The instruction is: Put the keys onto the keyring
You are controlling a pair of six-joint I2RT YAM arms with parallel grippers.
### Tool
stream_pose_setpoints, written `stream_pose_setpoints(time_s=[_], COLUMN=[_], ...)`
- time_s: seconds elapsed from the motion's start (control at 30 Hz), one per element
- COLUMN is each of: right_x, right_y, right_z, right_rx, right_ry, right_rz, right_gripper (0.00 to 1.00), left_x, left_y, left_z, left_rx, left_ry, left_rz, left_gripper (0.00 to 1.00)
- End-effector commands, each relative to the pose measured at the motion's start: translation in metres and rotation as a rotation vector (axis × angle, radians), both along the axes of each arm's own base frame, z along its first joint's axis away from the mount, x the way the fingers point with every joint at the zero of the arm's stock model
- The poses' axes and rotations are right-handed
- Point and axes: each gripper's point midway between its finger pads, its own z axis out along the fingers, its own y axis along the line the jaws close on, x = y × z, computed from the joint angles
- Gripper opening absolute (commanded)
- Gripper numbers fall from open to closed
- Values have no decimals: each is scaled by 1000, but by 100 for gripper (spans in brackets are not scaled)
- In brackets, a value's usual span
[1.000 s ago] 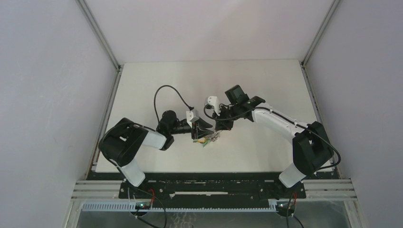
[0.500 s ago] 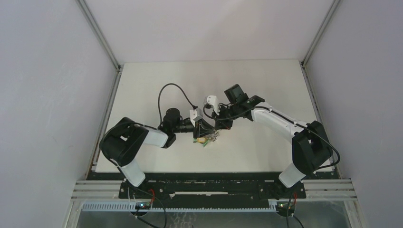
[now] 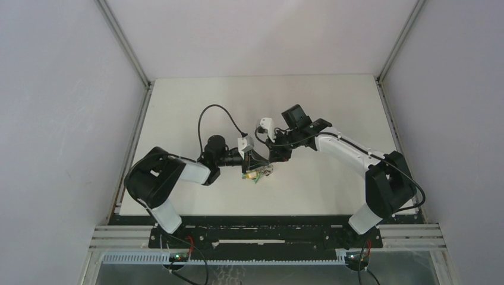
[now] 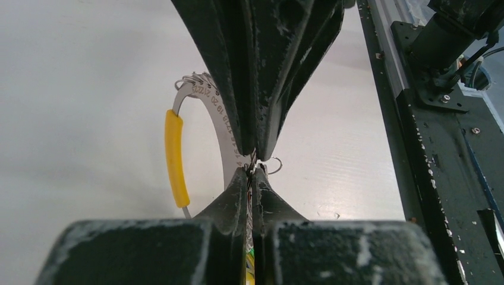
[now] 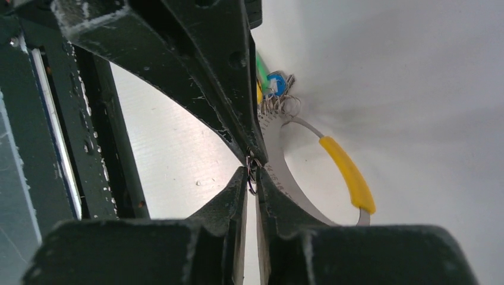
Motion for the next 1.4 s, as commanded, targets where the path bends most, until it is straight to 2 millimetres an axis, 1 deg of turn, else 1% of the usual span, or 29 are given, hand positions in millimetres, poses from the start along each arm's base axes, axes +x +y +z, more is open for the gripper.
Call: stream_pose_setpoints(time_s=[0.0,0.07,0.13,0.3,0.43,0.53,0.57,0.6,0.7,0.73,0.83,0.93,1.07,1.17,1.3,1.37], right_x=[17,20,23,24,20,16,17,14,6,2,-5,-3,-10,-16,-20,-22], right_y=[2,-4,-8,-12,-11,-15,-14,-16,-16,-16,-11,-12,-15,-10,1,6], right_z=[39,41,40,34,36,43,51,50,63,69,68,65,76,75,62,58], right_rx=[102,110,111,98,112,155,189,212,317,352,384,362,410,437,475,495], right_ry=[-21,-17,-23,-27,-61,-101,-133,-142,-194,-211,-214,-224,-228,-184,-104,-75], right_rz=[-90,-131,-159,-177,-173,-201,-213,-225,-252,-251,-242,-275,-284,-265,-241,-224], right_gripper=[11,17,20,23,24,24,24,24,24,24,24,27,30,29,22,20], left_x=[-2,-3,-4,-7,-8,-7,-7,-6,-3,-3,-4,-6,-4,-2,-1,-2], left_y=[2,2,2,3,4,5,6,7,12,12,14,15,18,19,21,22], left_z=[15,16,18,24,28,33,36,40,53,53,54,59,59,60,62,64], left_rx=[-20,-23,-26,-36,-50,-90,-113,-140,-221,-222,-224,-230,-235,-240,-251,-254], left_ry=[-90,-92,-96,-104,-103,-78,-62,-43,-11,2,-6,-15,-12,1,21,22], left_rz=[1,0,-2,-7,-5,11,14,22,31,34,36,38,69,93,120,123], left_gripper=[0,0,0,0,0,0,0,0,0,0,0,0,0,0,0,0])
